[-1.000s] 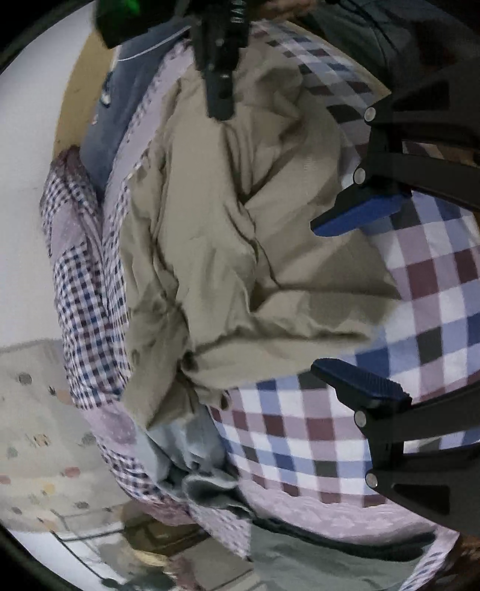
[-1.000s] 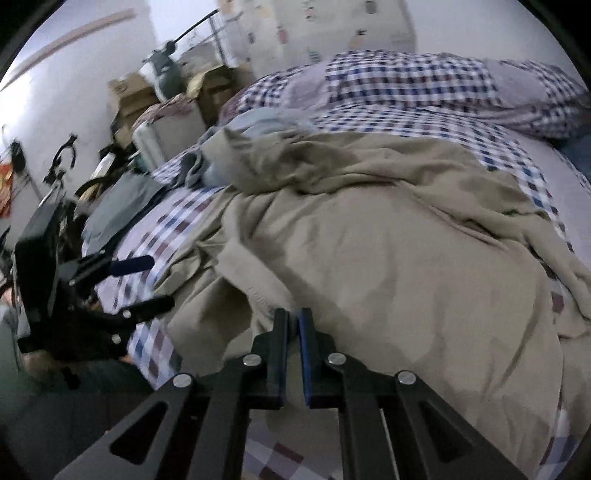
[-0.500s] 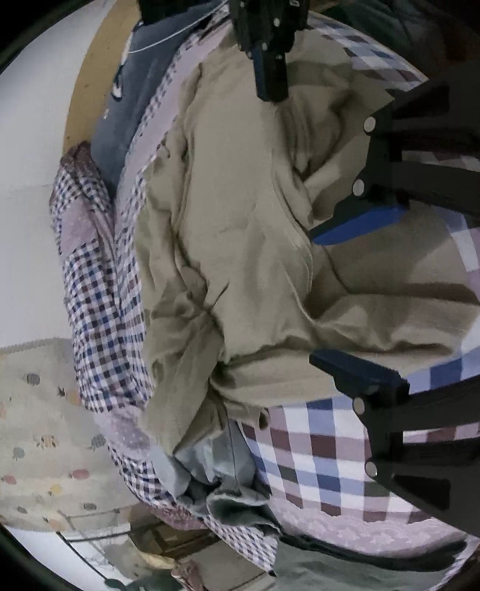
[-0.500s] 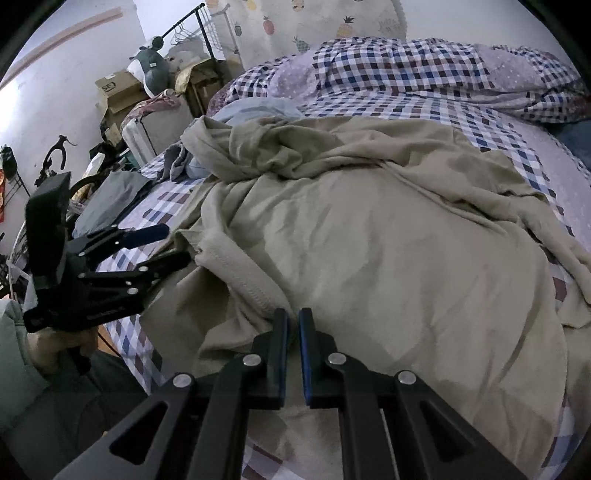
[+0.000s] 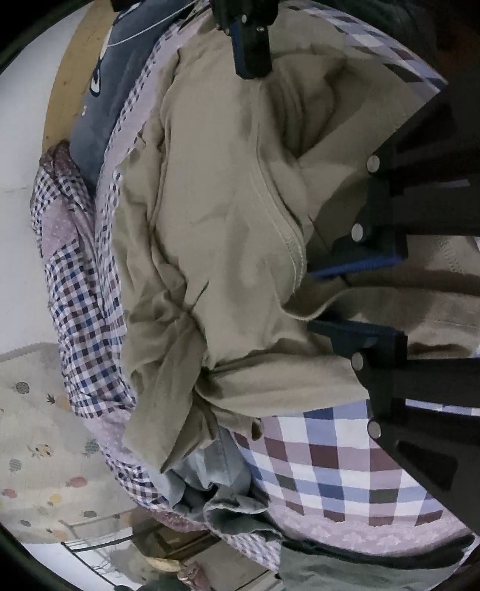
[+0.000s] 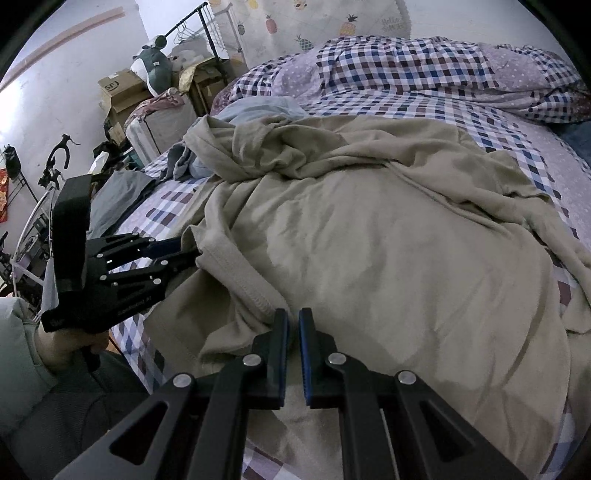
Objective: Fold clothes
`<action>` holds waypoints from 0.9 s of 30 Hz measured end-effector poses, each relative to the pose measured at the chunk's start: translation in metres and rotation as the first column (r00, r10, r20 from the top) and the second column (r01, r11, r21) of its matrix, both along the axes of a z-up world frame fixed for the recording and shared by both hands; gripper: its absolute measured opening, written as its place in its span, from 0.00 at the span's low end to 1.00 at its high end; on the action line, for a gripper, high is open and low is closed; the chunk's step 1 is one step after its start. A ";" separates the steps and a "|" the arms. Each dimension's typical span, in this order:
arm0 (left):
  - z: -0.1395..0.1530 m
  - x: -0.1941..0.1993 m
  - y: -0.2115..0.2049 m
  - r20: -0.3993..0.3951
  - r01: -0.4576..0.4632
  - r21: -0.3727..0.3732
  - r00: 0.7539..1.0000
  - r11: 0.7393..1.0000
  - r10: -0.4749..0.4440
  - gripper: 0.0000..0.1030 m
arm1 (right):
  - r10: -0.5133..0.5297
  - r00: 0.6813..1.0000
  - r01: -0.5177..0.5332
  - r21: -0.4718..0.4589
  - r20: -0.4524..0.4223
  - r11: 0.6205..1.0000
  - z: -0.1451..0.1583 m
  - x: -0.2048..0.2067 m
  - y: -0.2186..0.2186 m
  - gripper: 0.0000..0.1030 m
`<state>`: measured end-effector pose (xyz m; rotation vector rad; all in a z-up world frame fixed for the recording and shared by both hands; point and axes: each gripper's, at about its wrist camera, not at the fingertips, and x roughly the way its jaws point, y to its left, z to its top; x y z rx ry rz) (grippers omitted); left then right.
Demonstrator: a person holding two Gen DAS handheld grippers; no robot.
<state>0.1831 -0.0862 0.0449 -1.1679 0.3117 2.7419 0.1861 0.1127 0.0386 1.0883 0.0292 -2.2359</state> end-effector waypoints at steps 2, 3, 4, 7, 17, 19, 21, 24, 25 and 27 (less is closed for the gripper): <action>0.000 0.001 -0.002 0.001 0.004 0.003 1.000 1.000 -0.004 0.14 | 0.002 1.000 -0.002 0.005 -0.003 1.000 0.000 0.002 0.000 0.06; 0.000 0.001 -0.003 0.001 0.006 0.004 1.000 1.000 -0.006 0.10 | 0.002 1.000 -0.002 0.005 -0.006 1.000 0.000 0.002 0.001 0.06; 0.000 0.002 -0.004 0.002 0.010 0.009 1.000 1.000 -0.010 0.05 | 0.001 1.000 -0.001 0.003 -0.009 1.000 0.000 0.003 0.001 0.06; 0.004 0.006 -0.010 -0.008 0.004 0.049 1.000 0.999 -0.003 0.03 | -0.002 1.000 0.002 -0.007 -0.016 1.000 0.002 0.005 0.006 0.07; 0.042 0.057 -0.040 -0.108 -0.044 0.125 0.993 0.991 0.058 0.02 | -0.014 0.999 0.014 -0.018 -0.037 1.000 0.006 0.008 0.020 0.09; 0.051 0.071 -0.054 -0.126 -0.078 0.151 0.987 0.986 0.097 0.02 | -0.018 0.999 0.017 -0.025 -0.046 1.000 0.010 0.010 0.022 0.11; 0.058 0.085 -0.072 -0.135 -0.123 0.194 0.979 0.973 0.150 0.02 | -0.024 0.998 0.022 -0.029 -0.053 0.999 0.012 0.011 0.024 0.13; 0.061 0.096 -0.103 -0.109 -0.203 0.284 0.964 0.937 0.242 0.02 | -0.028 0.998 0.027 -0.024 -0.059 0.999 0.014 0.014 0.026 0.15; 0.060 0.099 -0.115 -0.093 -0.238 0.313 0.956 0.920 0.279 0.02 | -0.029 0.998 0.028 -0.017 -0.062 0.999 0.014 0.016 0.026 0.15; 0.056 0.099 -0.132 -0.068 -0.289 0.325 0.943 0.900 0.327 0.02 | -0.037 0.997 0.037 -0.001 -0.072 0.999 0.015 0.020 0.031 0.15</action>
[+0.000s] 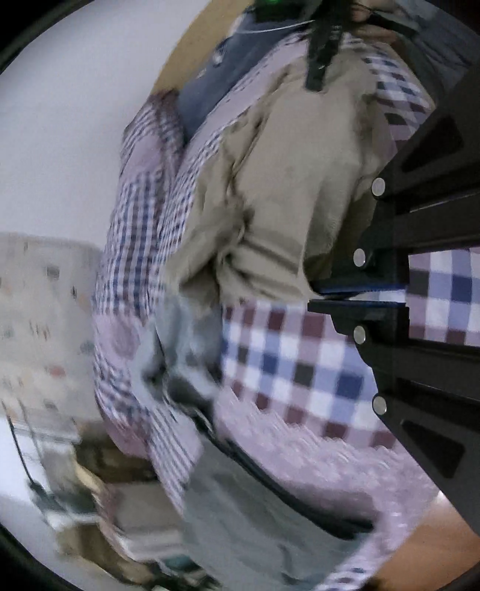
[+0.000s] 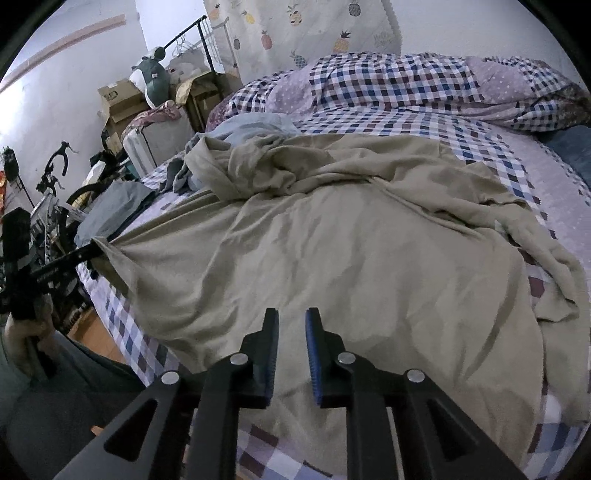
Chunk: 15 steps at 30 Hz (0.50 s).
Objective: Fold clothes
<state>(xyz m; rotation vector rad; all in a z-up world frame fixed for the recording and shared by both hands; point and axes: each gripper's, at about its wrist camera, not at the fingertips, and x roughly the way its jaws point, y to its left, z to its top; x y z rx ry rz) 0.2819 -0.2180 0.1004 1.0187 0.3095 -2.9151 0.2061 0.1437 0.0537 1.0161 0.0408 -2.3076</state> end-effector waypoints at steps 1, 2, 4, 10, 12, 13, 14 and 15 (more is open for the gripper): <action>-0.003 -0.001 -0.005 0.012 -0.013 0.006 1.000 1.000 0.013 0.01 | -0.006 1.000 0.006 0.008 -0.005 1.000 0.000 0.002 0.003 0.16; -0.006 -0.001 -0.009 0.024 -0.024 0.011 0.999 1.000 0.023 0.01 | -0.011 1.000 0.011 0.017 -0.011 1.000 0.001 0.005 0.006 0.18; -0.012 -0.002 -0.018 0.049 -0.045 0.021 0.998 0.999 0.044 0.01 | -0.030 0.999 0.030 0.033 -0.021 0.999 0.001 0.010 0.016 0.21; -0.032 -0.004 -0.033 0.139 -0.066 0.078 0.989 0.995 0.055 0.01 | -0.147 0.988 0.148 0.025 -0.034 0.989 0.004 0.020 0.061 0.29; -0.038 -0.002 -0.037 0.156 -0.066 0.113 0.987 0.991 0.048 0.01 | -0.216 0.976 0.216 -0.024 -0.012 0.976 0.005 0.020 0.087 0.30; -0.039 0.001 -0.039 0.165 -0.064 0.147 0.985 0.987 0.039 0.01 | -0.249 0.969 0.249 -0.050 0.002 0.967 0.005 0.019 0.100 0.31; -0.041 0.004 -0.041 0.175 -0.061 0.186 0.984 0.981 0.028 0.01 | -0.279 0.960 0.280 -0.073 0.016 0.957 0.005 0.020 0.111 0.32; -0.043 0.007 -0.044 0.185 -0.059 0.224 0.983 0.973 0.016 0.01 | -0.308 0.951 0.310 -0.094 0.031 0.946 0.004 0.020 0.122 0.33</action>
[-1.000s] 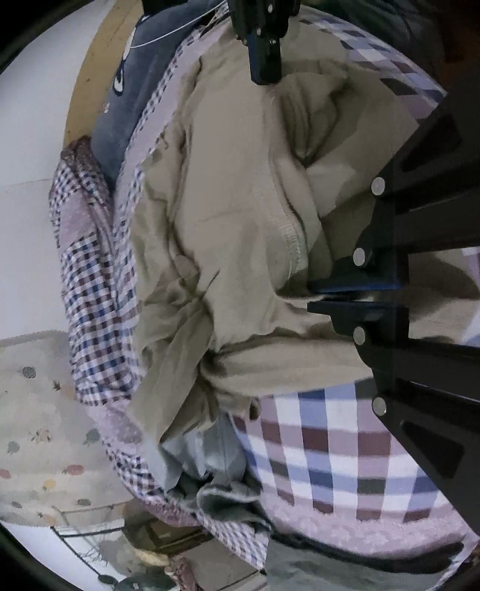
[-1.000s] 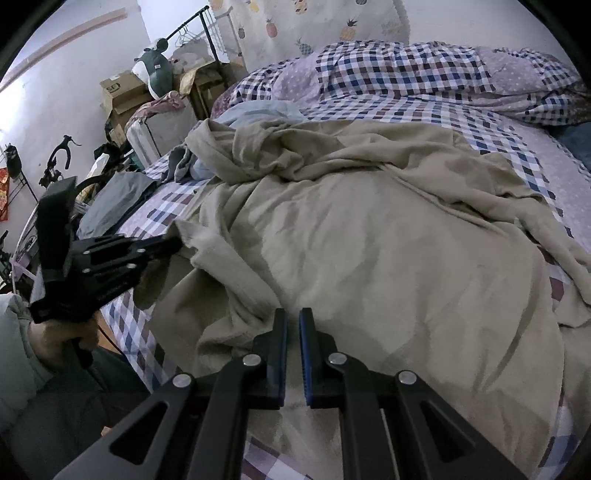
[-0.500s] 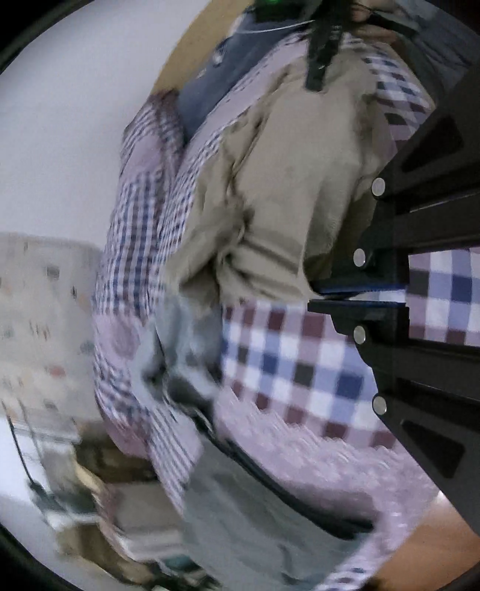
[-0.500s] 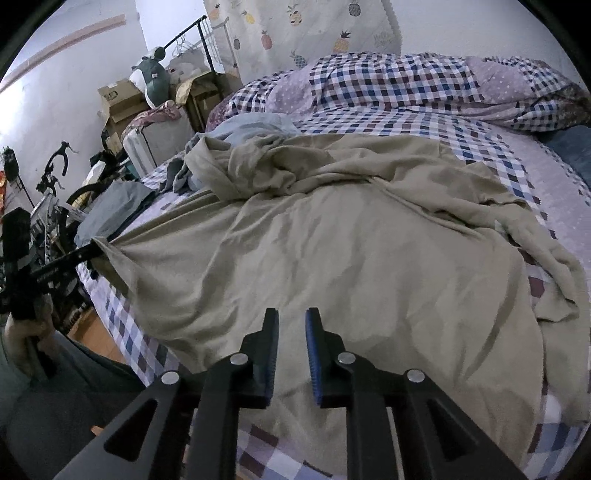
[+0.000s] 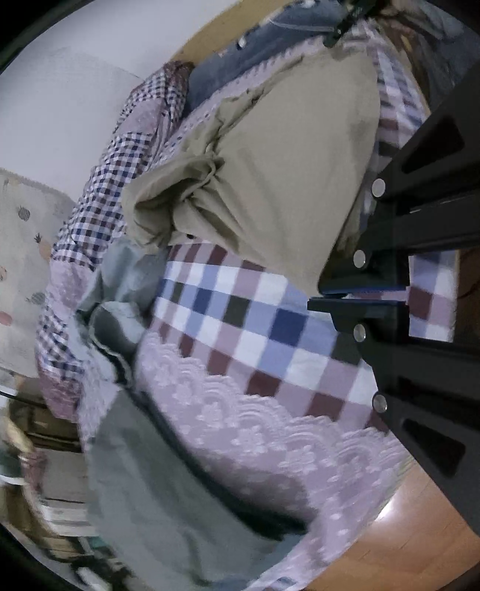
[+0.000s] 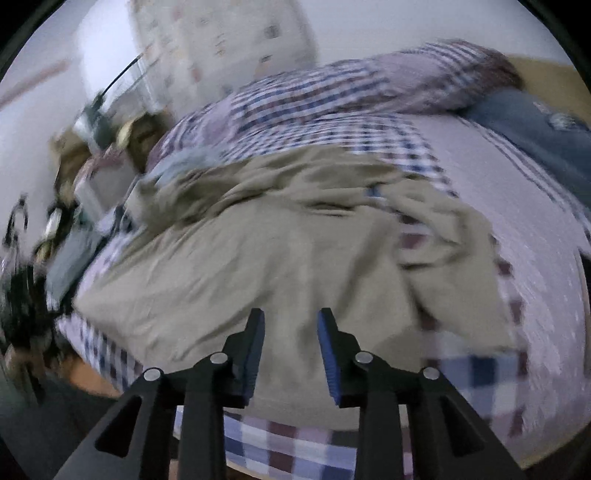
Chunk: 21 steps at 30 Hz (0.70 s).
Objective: Fold clothes
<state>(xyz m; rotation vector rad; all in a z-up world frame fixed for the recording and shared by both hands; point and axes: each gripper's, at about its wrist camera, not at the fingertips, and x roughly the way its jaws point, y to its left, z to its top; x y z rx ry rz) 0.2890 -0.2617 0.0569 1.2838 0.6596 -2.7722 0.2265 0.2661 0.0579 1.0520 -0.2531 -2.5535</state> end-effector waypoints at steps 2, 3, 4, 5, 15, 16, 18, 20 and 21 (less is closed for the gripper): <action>-0.001 0.010 -0.008 -0.008 -0.010 0.101 1.000 0.995 0.010 0.01 | -0.054 0.998 0.054 -0.045 0.016 0.998 -0.001 0.002 0.019 0.34; 0.000 0.016 -0.013 -0.029 -0.016 0.162 0.999 0.987 0.021 0.01 | -0.072 0.997 0.074 -0.064 0.024 0.995 -0.001 0.003 0.026 0.34; 0.001 0.023 -0.019 -0.049 -0.020 0.223 0.998 0.975 0.032 0.02 | -0.087 0.996 0.089 -0.087 0.030 0.992 -0.001 0.004 0.034 0.34; 0.002 0.030 -0.025 -0.082 -0.026 0.285 0.995 0.958 0.051 0.04 | -0.095 0.995 0.098 -0.109 0.034 0.989 -0.001 0.006 0.039 0.34; -0.011 0.031 -0.030 -0.063 -0.068 0.372 0.993 0.926 0.099 0.17 | -0.150 0.982 0.171 -0.196 0.116 0.966 -0.010 0.014 0.074 0.34; -0.012 0.029 -0.029 -0.063 -0.063 0.369 0.994 0.927 0.093 0.17 | -0.143 0.981 0.165 -0.184 0.128 0.969 -0.012 0.014 0.073 0.34; -0.012 0.025 -0.027 -0.064 -0.053 0.364 0.995 0.930 0.082 0.17 | -0.124 0.980 0.144 -0.127 0.158 0.981 -0.021 0.010 0.065 0.34; -0.014 0.022 -0.026 -0.062 -0.049 0.363 0.995 0.931 0.077 0.17 | -0.108 0.976 0.124 -0.070 0.189 0.990 -0.029 0.006 0.057 0.34; -0.015 0.021 -0.025 -0.058 -0.052 0.364 0.995 0.930 0.079 0.17 | -0.105 0.974 0.117 -0.049 0.202 0.992 -0.033 0.004 0.054 0.34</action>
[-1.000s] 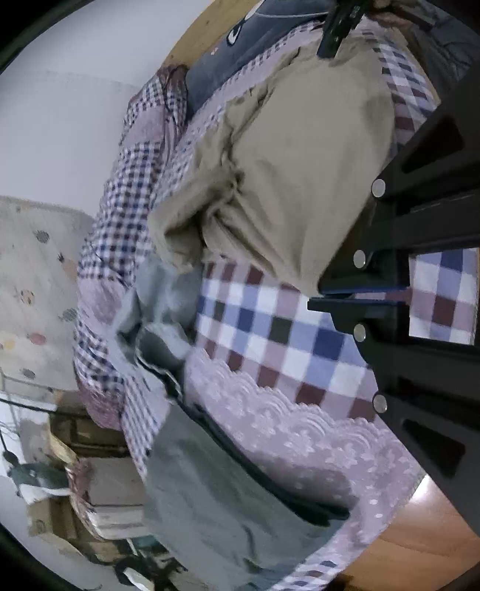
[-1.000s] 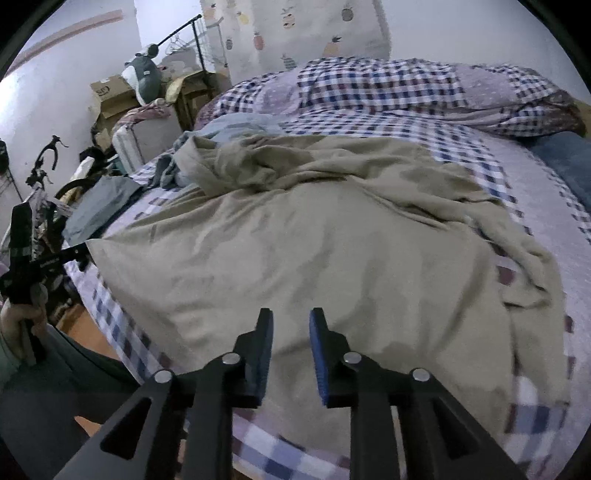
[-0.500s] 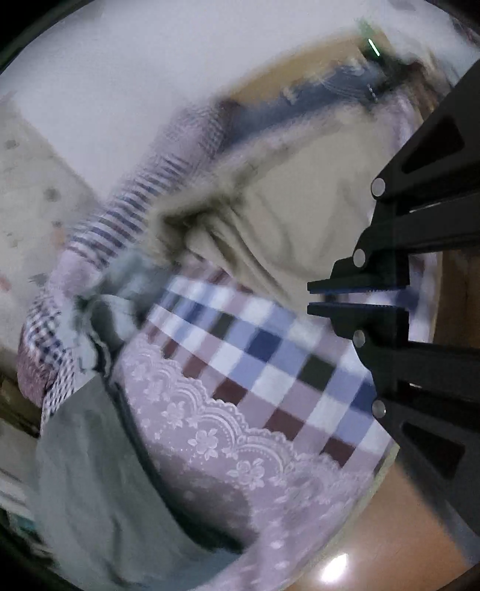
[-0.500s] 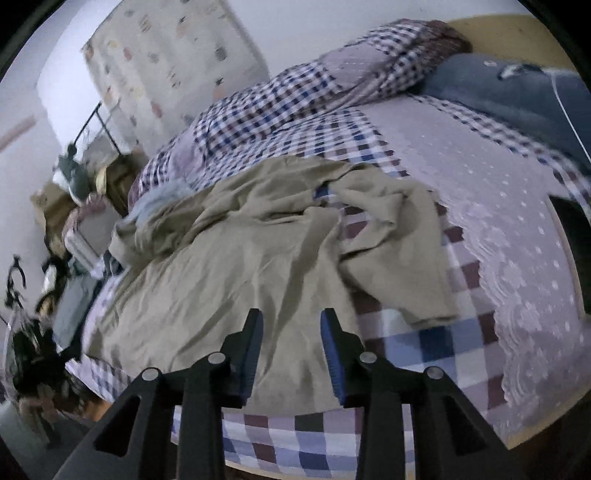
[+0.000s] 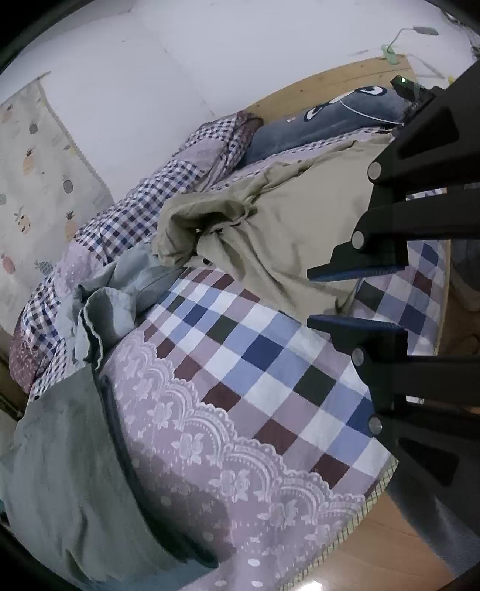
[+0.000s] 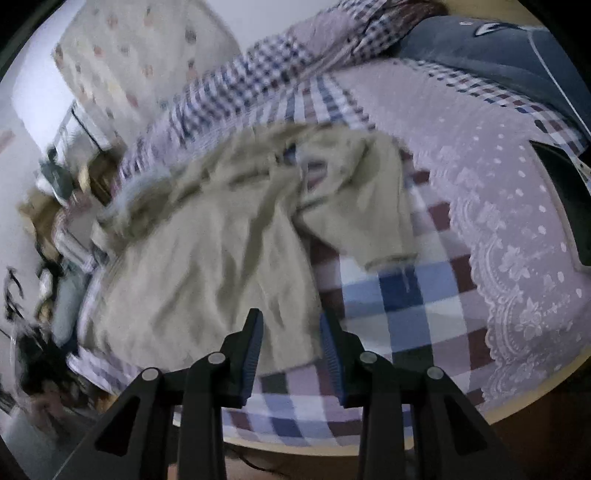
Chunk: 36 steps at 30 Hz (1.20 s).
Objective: Fold clothes
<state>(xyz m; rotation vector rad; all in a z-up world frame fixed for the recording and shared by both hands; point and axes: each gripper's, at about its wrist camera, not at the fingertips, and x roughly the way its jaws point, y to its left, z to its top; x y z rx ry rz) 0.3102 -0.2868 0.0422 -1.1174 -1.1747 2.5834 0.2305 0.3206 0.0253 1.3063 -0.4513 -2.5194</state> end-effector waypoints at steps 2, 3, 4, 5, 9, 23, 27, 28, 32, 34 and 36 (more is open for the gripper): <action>-0.003 -0.001 0.000 0.008 -0.006 0.009 1.000 1.000 0.006 0.17 | 0.013 1.000 -0.013 0.039 0.006 0.999 -0.004 -0.002 -0.005 0.34; -0.004 -0.002 0.000 0.010 -0.008 0.014 1.000 1.000 0.008 0.17 | 0.019 1.000 -0.019 0.059 0.007 0.998 -0.005 -0.003 -0.007 0.34; -0.005 -0.002 0.000 0.012 -0.010 0.015 1.000 1.000 0.010 0.17 | 0.025 1.000 -0.025 0.079 0.007 0.997 -0.007 -0.003 -0.009 0.32; -0.005 -0.003 0.000 0.014 -0.011 0.015 1.000 1.000 0.011 0.17 | 0.026 1.000 -0.027 0.104 0.006 0.994 -0.007 -0.003 -0.012 0.28; -0.008 -0.006 0.000 0.024 -0.018 0.019 1.000 1.000 0.018 0.17 | 0.053 0.998 -0.045 0.213 -0.032 0.976 -0.002 0.006 -0.026 0.02; -0.009 -0.016 0.007 0.021 -0.017 0.054 1.000 0.998 0.016 0.17 | -0.252 0.963 0.264 0.134 -0.099 0.955 0.019 0.039 0.054 0.00; -0.012 -0.018 0.005 0.040 -0.020 0.052 0.999 0.998 0.018 0.17 | -0.193 0.977 0.197 0.033 -0.086 0.980 0.015 0.036 0.048 0.04; -0.013 -0.018 0.003 0.041 -0.028 0.058 0.999 0.998 0.026 0.17 | -0.181 0.981 0.183 0.012 -0.074 0.983 0.013 0.034 0.048 0.04; -0.015 -0.015 -0.003 0.041 -0.050 0.075 0.998 0.996 0.047 0.17 | -0.175 0.984 0.172 -0.069 -0.035 0.983 0.005 0.029 0.051 0.13; -0.015 -0.015 -0.002 0.042 -0.048 0.073 0.998 0.996 0.045 0.17 | -0.168 0.986 0.165 -0.104 -0.020 0.981 0.001 0.026 0.051 0.27; -0.015 -0.016 -0.001 0.041 -0.046 0.072 0.998 0.996 0.043 0.17 | -0.134 0.991 0.130 -0.130 -0.020 0.983 0.000 0.023 0.046 0.35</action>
